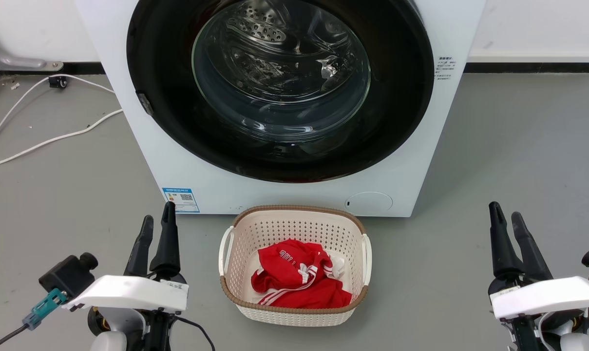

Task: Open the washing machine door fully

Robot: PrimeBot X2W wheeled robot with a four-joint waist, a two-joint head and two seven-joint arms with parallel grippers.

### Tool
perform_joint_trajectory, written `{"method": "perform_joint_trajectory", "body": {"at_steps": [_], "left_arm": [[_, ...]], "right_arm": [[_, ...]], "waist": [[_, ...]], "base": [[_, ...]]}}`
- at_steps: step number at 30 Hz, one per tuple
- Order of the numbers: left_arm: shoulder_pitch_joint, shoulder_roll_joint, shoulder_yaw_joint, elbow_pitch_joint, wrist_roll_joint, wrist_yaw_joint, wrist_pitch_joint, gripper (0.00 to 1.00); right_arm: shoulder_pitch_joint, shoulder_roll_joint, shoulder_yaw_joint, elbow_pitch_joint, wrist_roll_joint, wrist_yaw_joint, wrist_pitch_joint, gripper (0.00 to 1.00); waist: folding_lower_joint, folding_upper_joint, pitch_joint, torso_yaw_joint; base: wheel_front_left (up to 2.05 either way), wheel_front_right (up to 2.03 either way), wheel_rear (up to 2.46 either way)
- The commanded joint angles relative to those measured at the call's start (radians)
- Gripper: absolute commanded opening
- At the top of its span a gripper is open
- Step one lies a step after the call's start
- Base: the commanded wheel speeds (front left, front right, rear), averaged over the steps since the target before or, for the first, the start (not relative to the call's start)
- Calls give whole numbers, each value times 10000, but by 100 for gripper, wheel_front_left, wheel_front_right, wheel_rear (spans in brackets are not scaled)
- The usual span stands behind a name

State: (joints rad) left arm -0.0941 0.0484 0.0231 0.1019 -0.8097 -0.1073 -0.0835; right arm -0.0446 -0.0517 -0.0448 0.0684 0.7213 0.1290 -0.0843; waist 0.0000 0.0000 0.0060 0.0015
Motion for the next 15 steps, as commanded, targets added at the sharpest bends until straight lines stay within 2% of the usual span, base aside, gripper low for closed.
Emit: {"method": "perform_joint_trajectory", "body": {"at_steps": [1,15], "left_arm": [[-291,34,-47,-157,319,31,-97,100],[-322,36,-350,-163,2388,190,-508,100]], "right_arm": [[-62,-17,31,-134,-322,13,-91,100],[58,-9,-34,-130,-2357,15,-508,100]], "waist": [[0,0,1,-4],[0,0,11,-3]], "base": [[0,0,0],[0,0,0]]}}
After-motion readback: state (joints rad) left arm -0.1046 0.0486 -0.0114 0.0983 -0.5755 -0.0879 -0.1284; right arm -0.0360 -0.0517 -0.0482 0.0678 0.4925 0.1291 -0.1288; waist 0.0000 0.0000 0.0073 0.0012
